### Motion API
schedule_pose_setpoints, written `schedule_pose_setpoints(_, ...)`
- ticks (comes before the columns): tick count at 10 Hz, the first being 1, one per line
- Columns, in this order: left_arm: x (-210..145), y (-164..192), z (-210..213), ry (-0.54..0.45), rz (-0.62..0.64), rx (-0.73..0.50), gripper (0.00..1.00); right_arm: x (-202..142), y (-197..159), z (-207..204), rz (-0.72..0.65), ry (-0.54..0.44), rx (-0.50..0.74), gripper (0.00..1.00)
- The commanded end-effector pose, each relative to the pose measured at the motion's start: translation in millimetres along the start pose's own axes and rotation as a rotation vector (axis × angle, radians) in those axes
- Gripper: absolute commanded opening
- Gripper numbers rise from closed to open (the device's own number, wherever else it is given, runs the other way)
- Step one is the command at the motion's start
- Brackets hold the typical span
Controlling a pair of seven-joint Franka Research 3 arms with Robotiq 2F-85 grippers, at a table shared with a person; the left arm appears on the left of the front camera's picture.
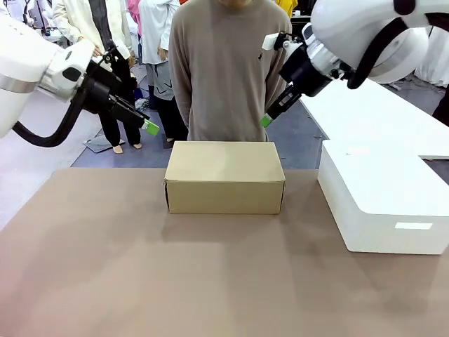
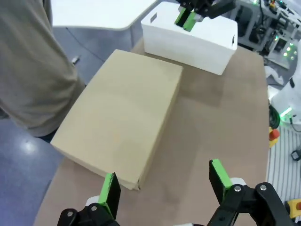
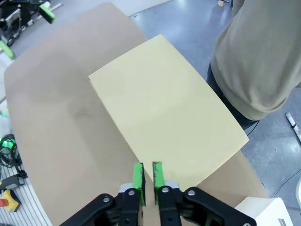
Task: Pack the shoes into the box.
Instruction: Press down on the lid of the Shoes Box.
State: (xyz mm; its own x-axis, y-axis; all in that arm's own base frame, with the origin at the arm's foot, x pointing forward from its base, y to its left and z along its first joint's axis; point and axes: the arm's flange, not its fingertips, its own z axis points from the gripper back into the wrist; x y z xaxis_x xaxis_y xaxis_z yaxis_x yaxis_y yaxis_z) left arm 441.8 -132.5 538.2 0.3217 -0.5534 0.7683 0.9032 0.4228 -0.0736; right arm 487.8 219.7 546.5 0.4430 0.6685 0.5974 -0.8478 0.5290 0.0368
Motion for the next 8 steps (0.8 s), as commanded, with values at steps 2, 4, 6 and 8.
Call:
schedule_pose_setpoints(2,11,-7,14,0.043,0.085,-0.039,1.0,7,-1,-4,-0.001,0.017,-0.025,0.0)
schedule_pose_setpoints(4,3,-5,3,0.013,0.028,-0.019,1.0,2,-1,-6,0.0,0.011,-0.001,0.0)
schedule_pose_setpoints(6,3,-5,3,0.013,0.028,-0.019,1.0,2,-1,-6,0.0,0.011,-0.001,0.0)
schedule_pose_setpoints(8,3,-5,3,0.013,0.028,-0.019,1.0,2,-1,-6,0.0,0.011,-0.001,0.0)
